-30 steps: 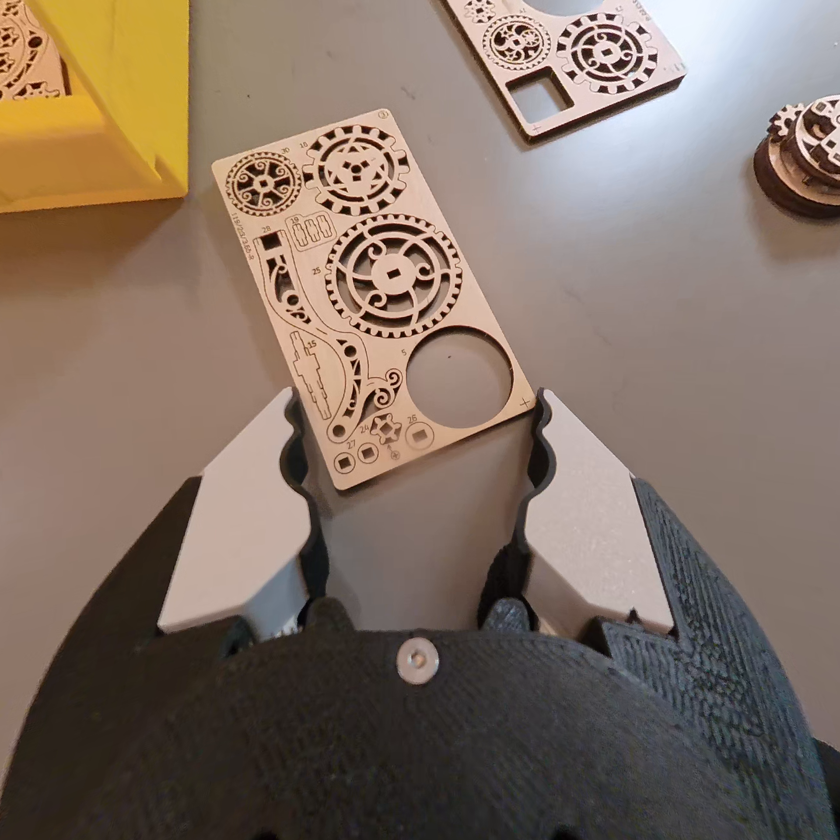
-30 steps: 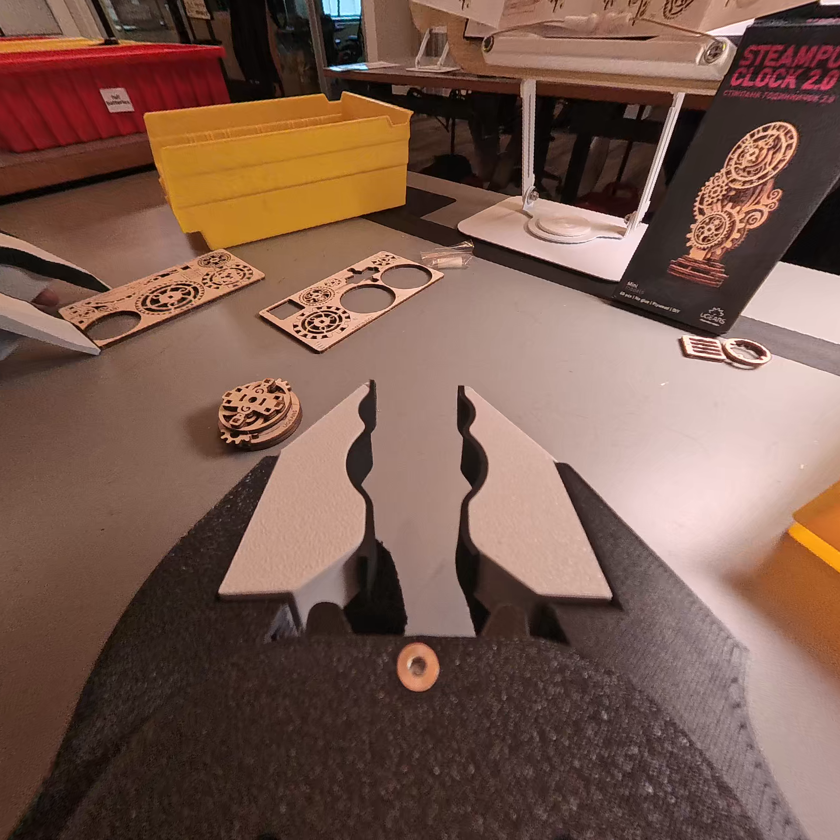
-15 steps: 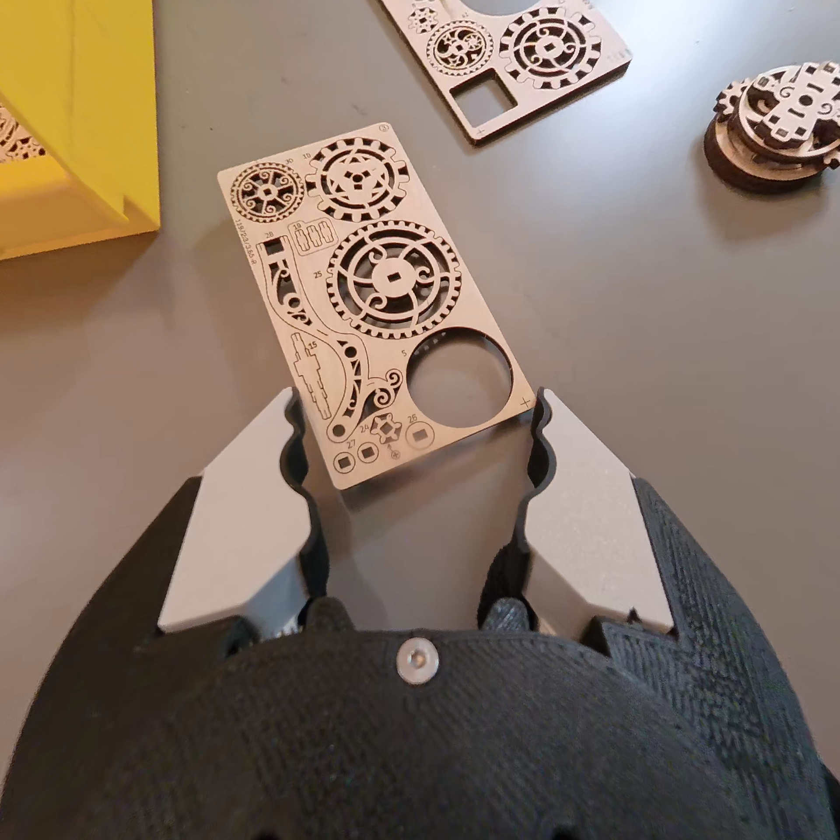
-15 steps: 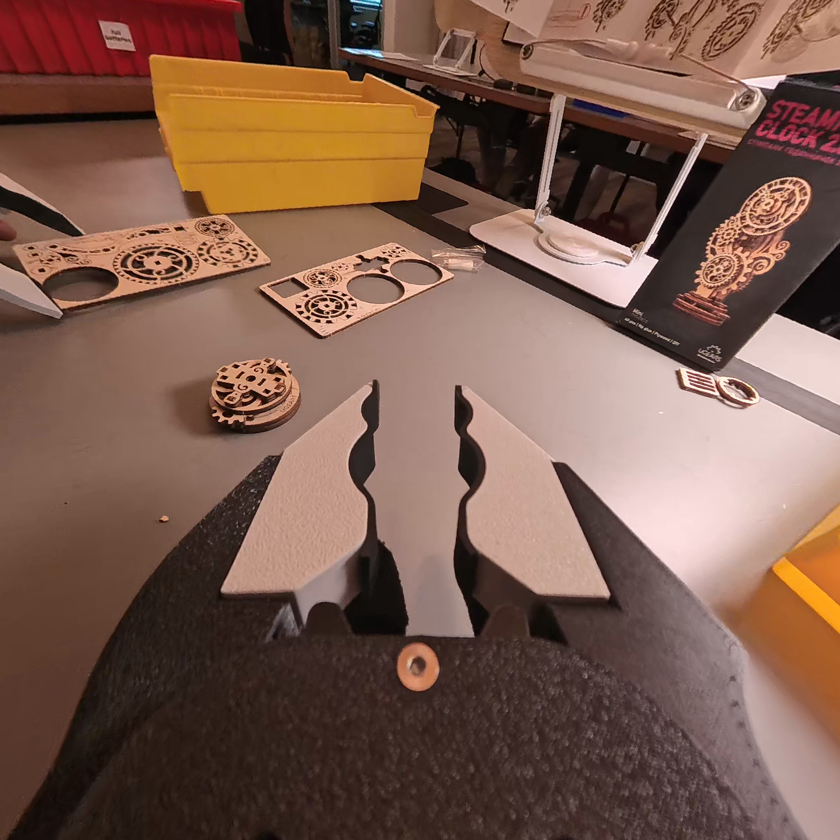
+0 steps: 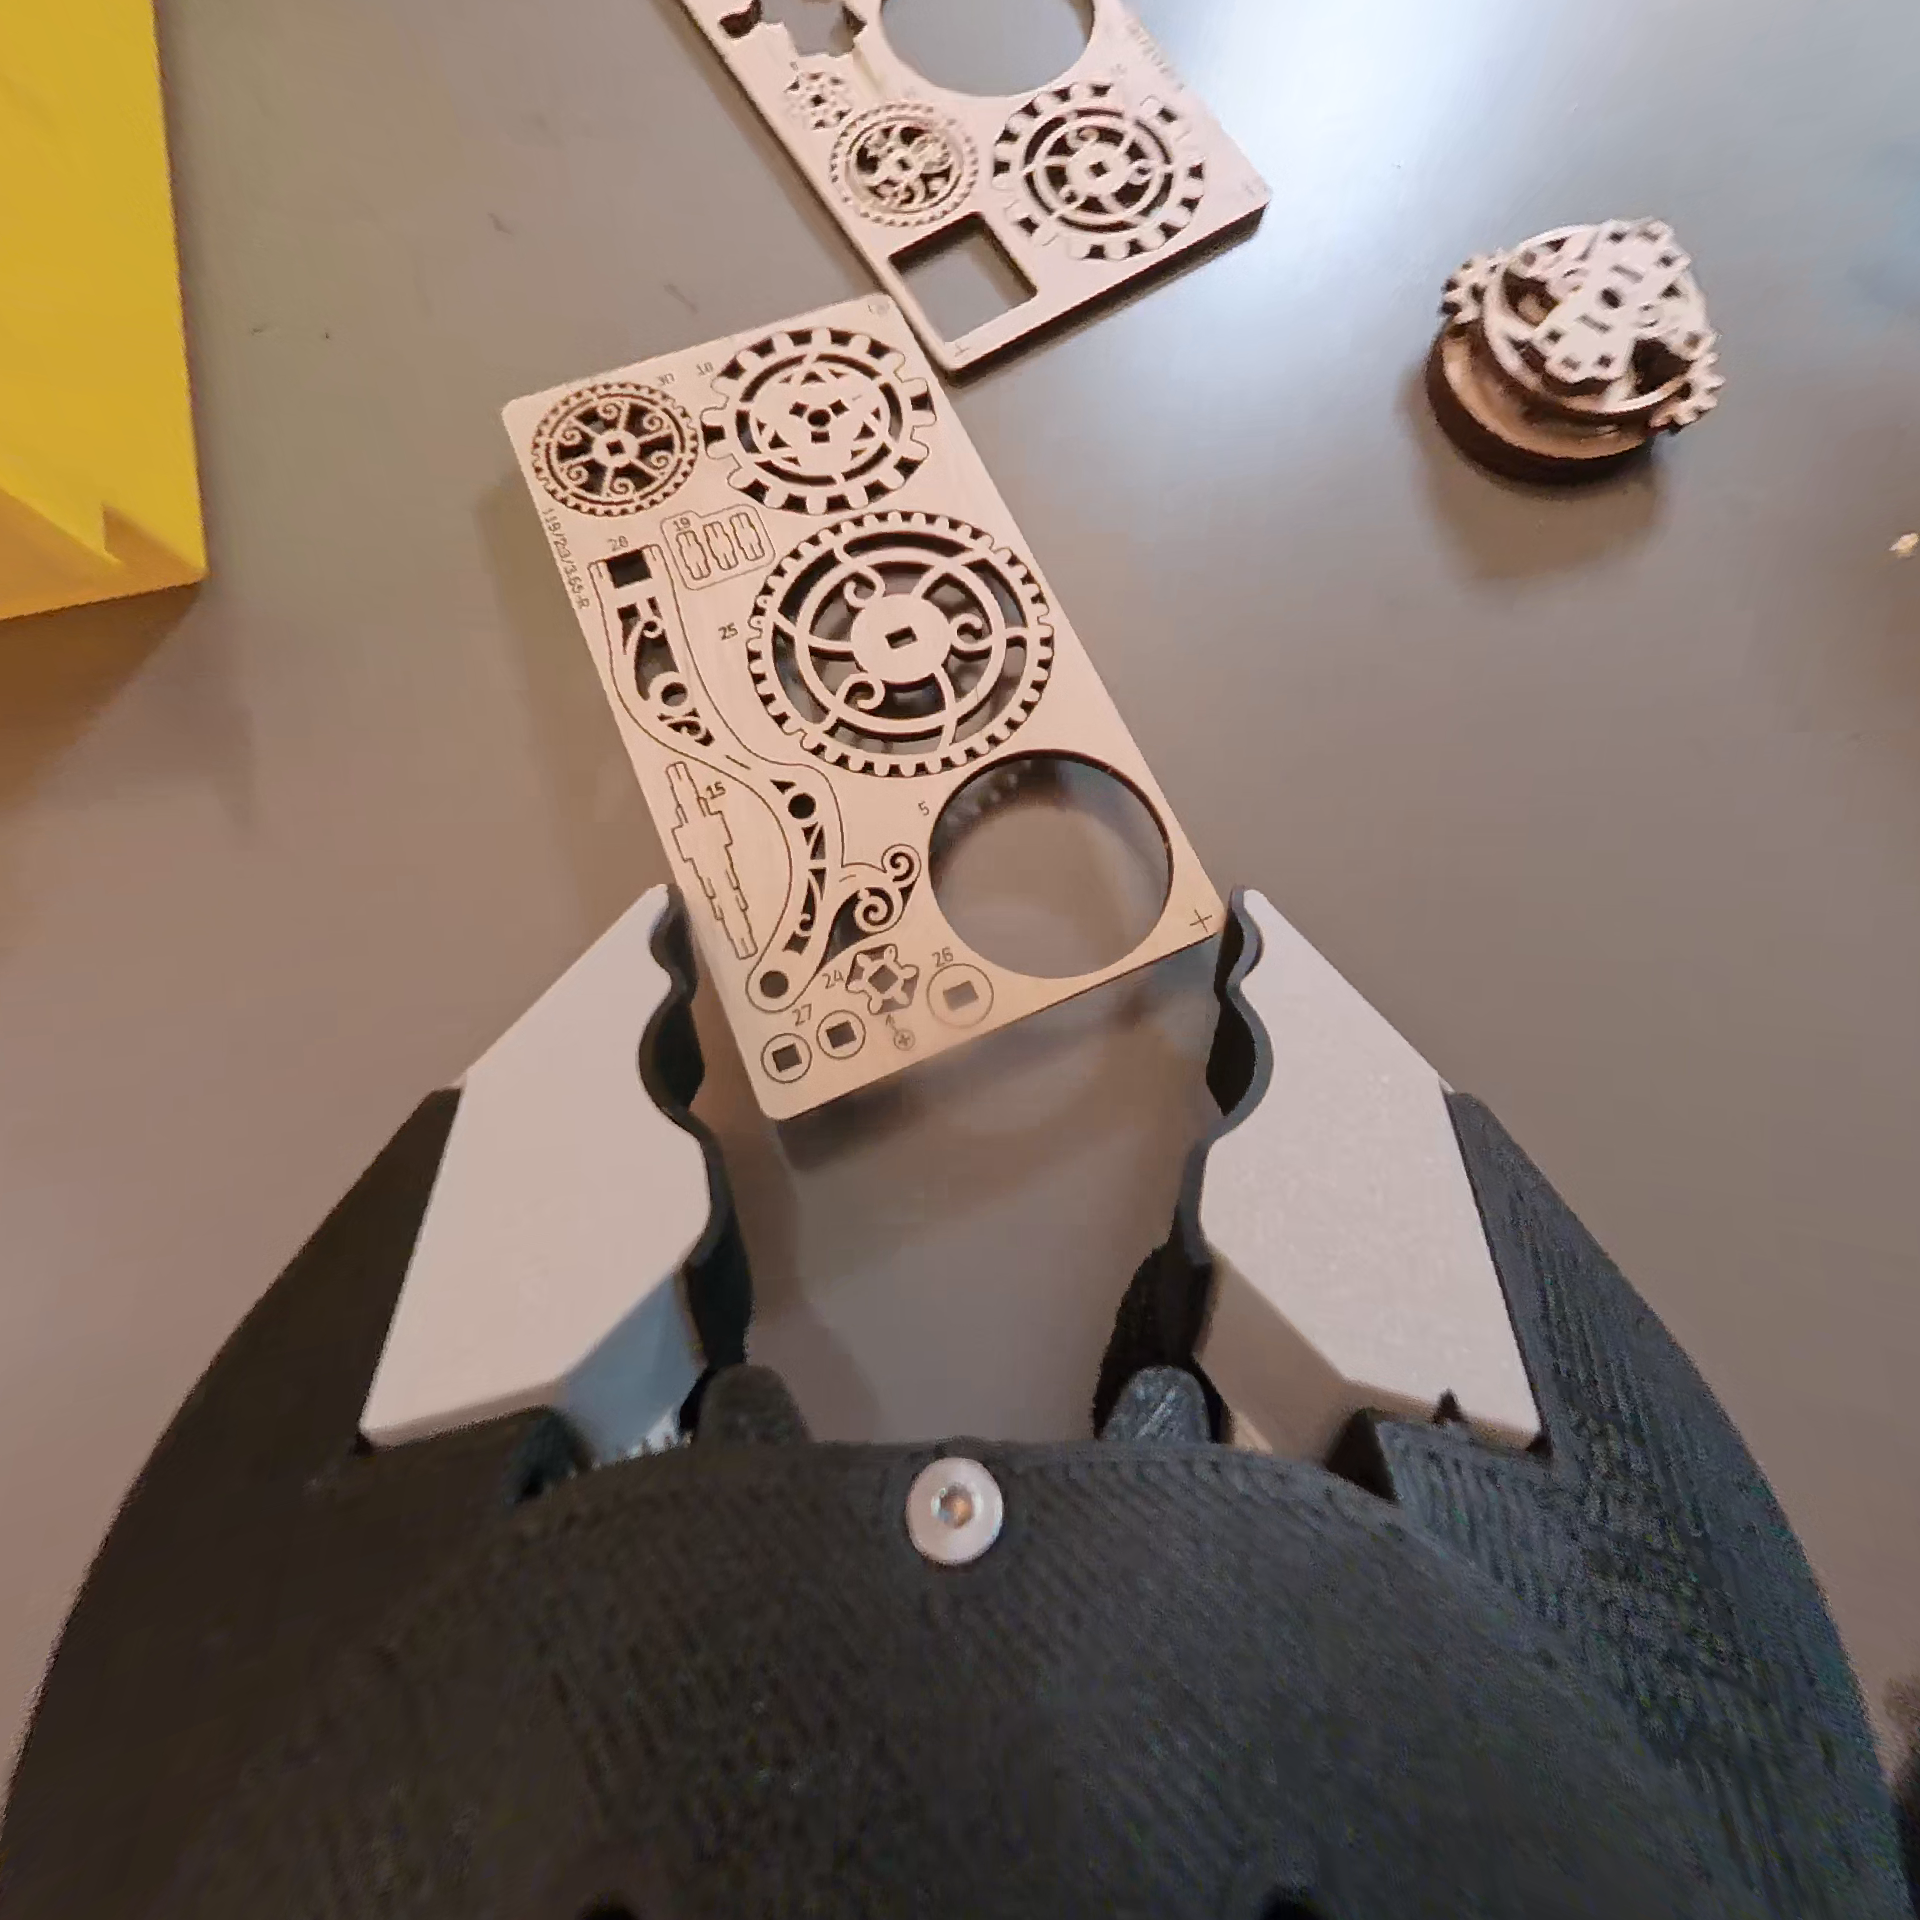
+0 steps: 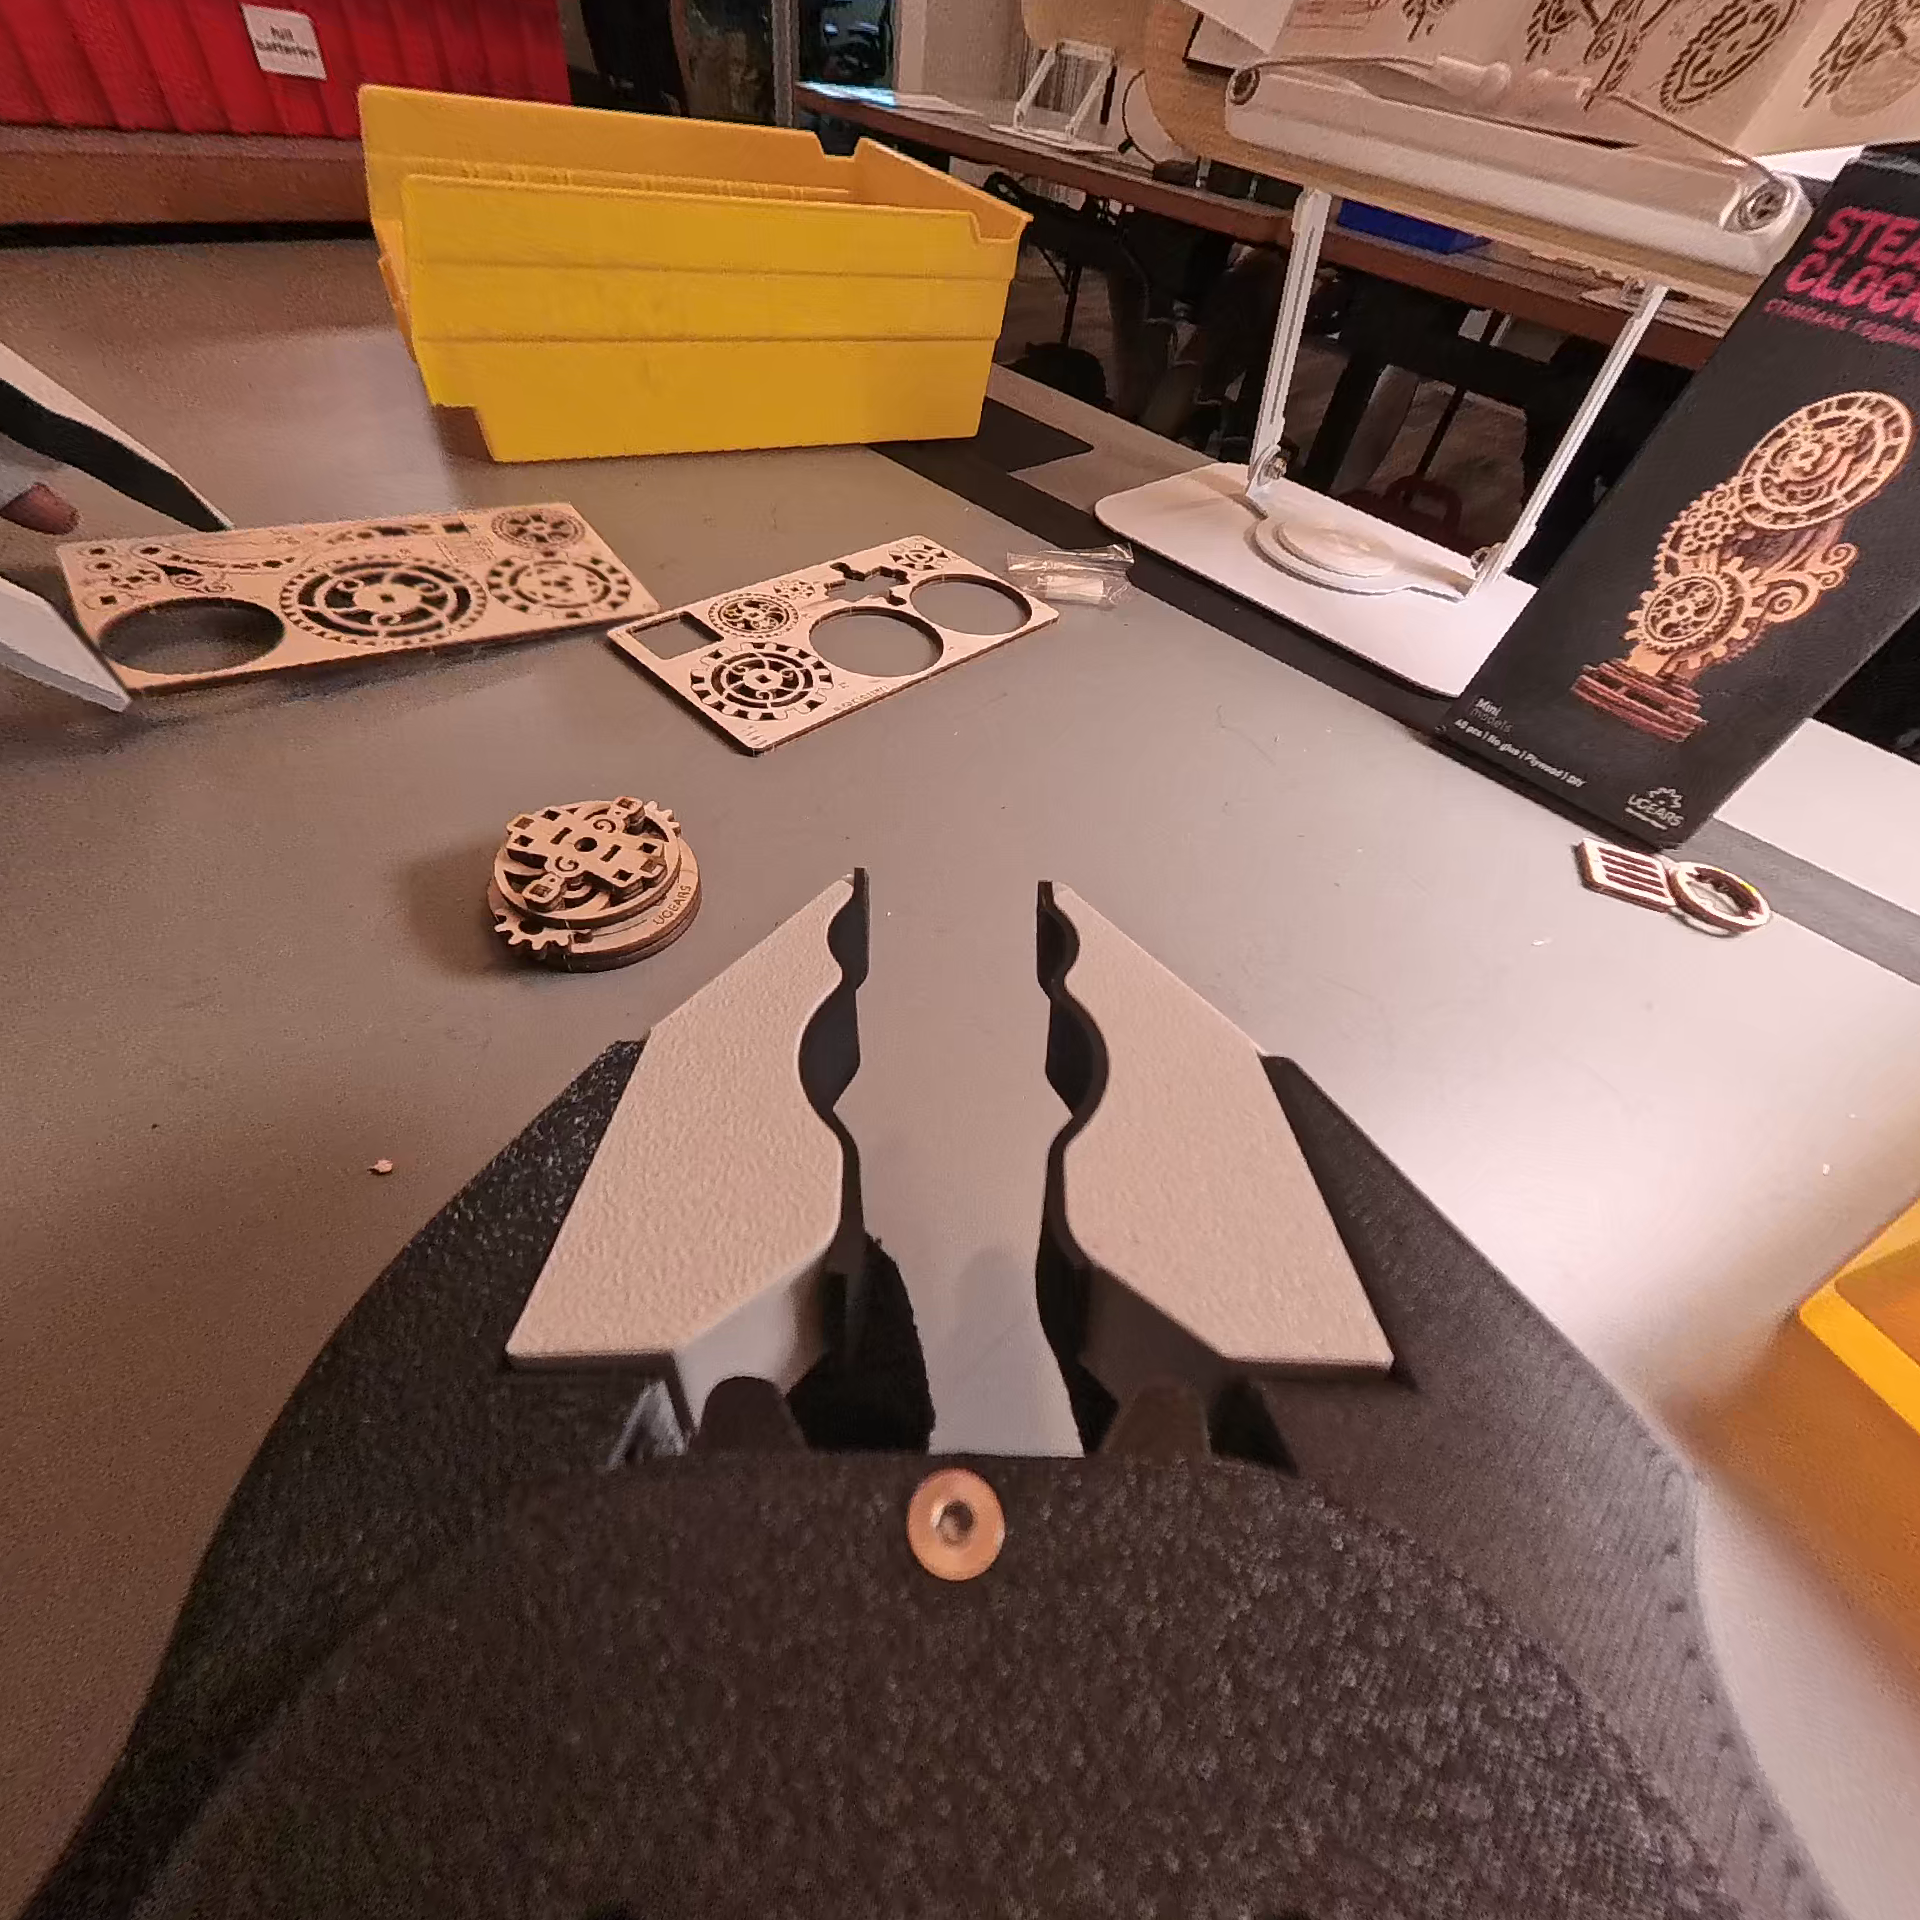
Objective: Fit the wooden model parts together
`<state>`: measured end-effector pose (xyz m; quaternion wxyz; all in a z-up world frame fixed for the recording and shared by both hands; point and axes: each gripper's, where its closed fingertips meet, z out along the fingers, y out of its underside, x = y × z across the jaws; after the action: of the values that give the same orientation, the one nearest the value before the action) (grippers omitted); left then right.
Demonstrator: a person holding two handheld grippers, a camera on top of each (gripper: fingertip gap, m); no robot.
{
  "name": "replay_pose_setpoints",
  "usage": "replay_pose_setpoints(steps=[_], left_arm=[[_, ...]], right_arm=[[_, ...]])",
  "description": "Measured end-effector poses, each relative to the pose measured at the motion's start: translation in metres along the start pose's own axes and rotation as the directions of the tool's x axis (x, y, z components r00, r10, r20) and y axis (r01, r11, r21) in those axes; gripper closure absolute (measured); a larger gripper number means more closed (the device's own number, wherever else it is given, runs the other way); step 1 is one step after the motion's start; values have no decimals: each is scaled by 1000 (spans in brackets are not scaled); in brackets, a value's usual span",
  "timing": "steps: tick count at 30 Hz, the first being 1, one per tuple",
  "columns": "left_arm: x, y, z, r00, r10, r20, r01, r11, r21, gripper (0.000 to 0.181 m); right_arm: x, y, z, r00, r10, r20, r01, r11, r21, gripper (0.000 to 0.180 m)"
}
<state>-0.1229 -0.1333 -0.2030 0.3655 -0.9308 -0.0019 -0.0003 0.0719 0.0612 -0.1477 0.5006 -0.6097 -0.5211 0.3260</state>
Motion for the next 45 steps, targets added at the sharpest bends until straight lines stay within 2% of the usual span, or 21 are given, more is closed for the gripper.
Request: replay_pose_setpoints(steps=[6,11,13,17,22,29,32,37,39,45], left_arm=[[10,-19,-17,990,-17,-138,29,996,87,81],[7,-24,-30,969,-32,-246,51,996,71,81],[5,-23,-28,971,-33,-239,49,997,60,81],[-8,-10,-13,994,-21,-108,21,1000,1,81],[-14,-4,0,996,-91,-25,91,996,-3,81],[-7,-23,-8,991,-99,-88,106,991,81,82],[-18,-28,-13,994,-75,-82,83,991,100,97],[-53,-35,-13,997,-52,-54,58,992,114,158],[-63,-41,-11,997,-47,-69,55,991,125,177],[-80,-58,0,998,12,-63,-6,994,107,181]], right_arm=[[1,-1,0,1000,4,0,-4,1000,7,150],[1,-2,-1,1000,4,0,-4,1000,12,150],[2,-2,-1,1000,7,-4,-7,1000,13,150],[4,-2,-1,1000,12,-9,-12,1000,14,150],[3,-2,0,1000,10,-5,-10,1000,12,150],[3,-3,0,1000,11,1,-11,1000,18,150],[3,-2,0,1000,11,0,-11,1000,16,150],[2,-2,0,1000,5,-3,-5,1000,16,151],[3,-2,0,1000,6,-6,-6,1000,17,151],[4,-2,0,1000,7,-14,-7,1000,13,151]])
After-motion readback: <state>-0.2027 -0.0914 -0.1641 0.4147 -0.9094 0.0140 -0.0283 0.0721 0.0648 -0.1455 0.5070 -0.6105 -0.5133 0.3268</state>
